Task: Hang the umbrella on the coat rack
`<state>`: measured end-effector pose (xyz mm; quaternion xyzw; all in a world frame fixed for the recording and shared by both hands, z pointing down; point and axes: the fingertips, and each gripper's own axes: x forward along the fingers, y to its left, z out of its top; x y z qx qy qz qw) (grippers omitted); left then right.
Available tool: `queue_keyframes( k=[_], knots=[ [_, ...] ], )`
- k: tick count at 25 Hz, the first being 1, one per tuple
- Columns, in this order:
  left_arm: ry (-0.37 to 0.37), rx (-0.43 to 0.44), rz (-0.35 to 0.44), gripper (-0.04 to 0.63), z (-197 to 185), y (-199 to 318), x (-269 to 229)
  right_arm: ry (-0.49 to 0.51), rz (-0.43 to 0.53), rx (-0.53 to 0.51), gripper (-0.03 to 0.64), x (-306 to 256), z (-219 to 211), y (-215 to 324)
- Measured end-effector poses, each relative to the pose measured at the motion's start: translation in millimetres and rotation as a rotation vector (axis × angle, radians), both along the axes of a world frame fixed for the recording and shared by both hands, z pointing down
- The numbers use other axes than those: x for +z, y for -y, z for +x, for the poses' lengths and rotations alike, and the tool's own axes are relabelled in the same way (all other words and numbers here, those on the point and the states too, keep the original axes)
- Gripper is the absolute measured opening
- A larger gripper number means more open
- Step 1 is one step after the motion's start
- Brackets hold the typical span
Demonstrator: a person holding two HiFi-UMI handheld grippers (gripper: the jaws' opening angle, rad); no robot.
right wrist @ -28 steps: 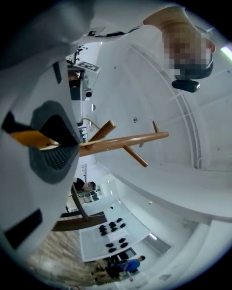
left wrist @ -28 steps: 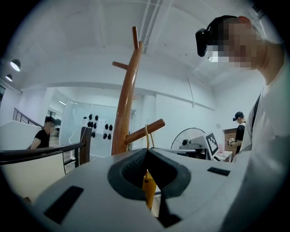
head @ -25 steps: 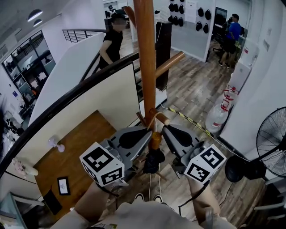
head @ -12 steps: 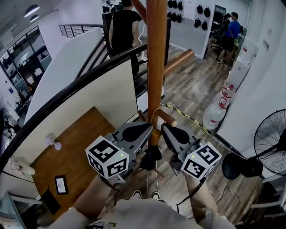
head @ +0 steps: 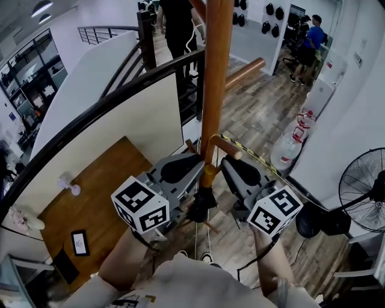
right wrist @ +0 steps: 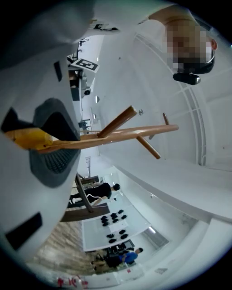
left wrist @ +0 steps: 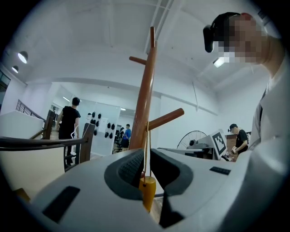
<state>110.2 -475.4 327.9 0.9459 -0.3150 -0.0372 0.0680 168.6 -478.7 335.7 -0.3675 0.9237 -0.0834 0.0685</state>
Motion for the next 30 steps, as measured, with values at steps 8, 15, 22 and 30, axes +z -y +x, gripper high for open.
queue_keyframes(
  k=[8,15,22,30],
  knots=[
    [0.006,-0.057,0.049,0.035,-21.1,-23.2,-18.3,-0.023,0.099,-0.002,0.034,-37.2,7.7,-36.7],
    [0.021,-0.092,0.114,0.018,-41.1,-51.2,-24.5,-0.067,0.135,0.006,0.006,-40.5,-1.6,-68.9],
    [0.049,-0.177,0.131,0.011,-60.3,-67.0,-9.0,-0.081,0.076,-0.033,0.005,-15.6,-14.2,-87.8],
    [0.182,-0.239,0.128,0.008,-64.9,-76.8,33.1,-0.145,0.016,-0.025,0.005,21.4,-20.7,-92.6]
  ],
)
